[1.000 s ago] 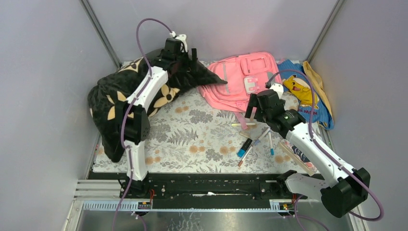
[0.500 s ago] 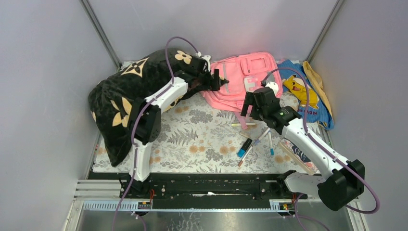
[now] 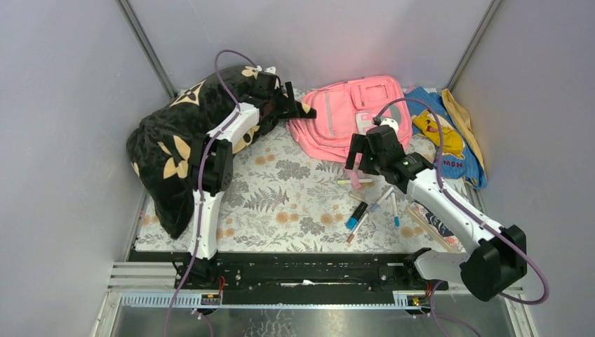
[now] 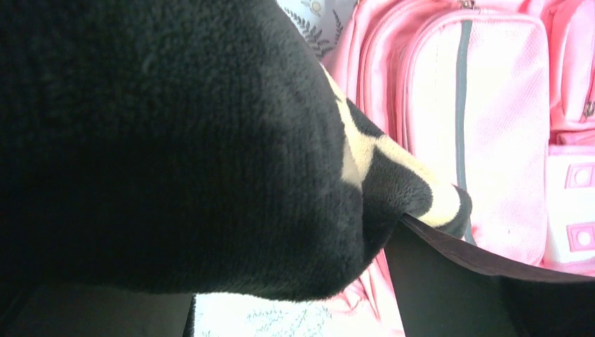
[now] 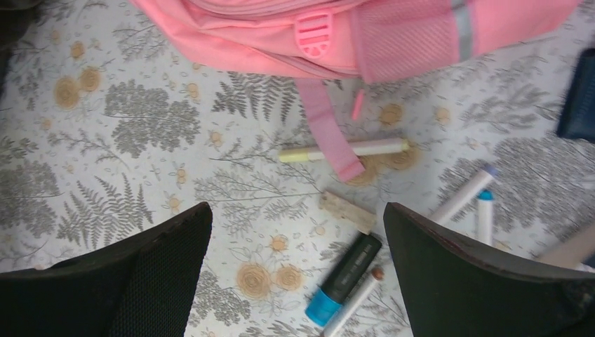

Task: Pack the student bag
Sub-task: Move the distractor to the center of the board.

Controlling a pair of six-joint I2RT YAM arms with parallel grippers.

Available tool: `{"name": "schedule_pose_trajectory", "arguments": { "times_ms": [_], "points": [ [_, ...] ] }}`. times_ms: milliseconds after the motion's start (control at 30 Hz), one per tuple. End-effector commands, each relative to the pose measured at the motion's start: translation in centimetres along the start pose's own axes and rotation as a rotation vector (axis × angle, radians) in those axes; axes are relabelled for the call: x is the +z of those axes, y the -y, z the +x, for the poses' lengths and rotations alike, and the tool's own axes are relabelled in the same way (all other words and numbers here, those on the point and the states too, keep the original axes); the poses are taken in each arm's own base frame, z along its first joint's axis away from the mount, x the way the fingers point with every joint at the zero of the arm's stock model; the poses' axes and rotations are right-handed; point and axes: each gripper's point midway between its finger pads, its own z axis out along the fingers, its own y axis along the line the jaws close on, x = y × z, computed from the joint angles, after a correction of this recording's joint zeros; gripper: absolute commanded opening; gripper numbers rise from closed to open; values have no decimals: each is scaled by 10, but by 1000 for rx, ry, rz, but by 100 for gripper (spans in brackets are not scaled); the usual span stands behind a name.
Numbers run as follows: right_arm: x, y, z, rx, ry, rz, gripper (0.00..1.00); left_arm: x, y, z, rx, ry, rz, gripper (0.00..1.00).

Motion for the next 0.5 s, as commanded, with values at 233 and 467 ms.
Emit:
{"name": "schedule_pose_trajectory", "arguments": {
  "times_ms": [233, 467],
  "points": [
    [54, -112, -44, -176, 61, -177, 100, -67, -53, -24, 43, 105, -218, 99],
    [92, -134, -53, -236, 52, -172, 100, -92, -105, -26, -3, 99, -295, 99]
  ]
}}
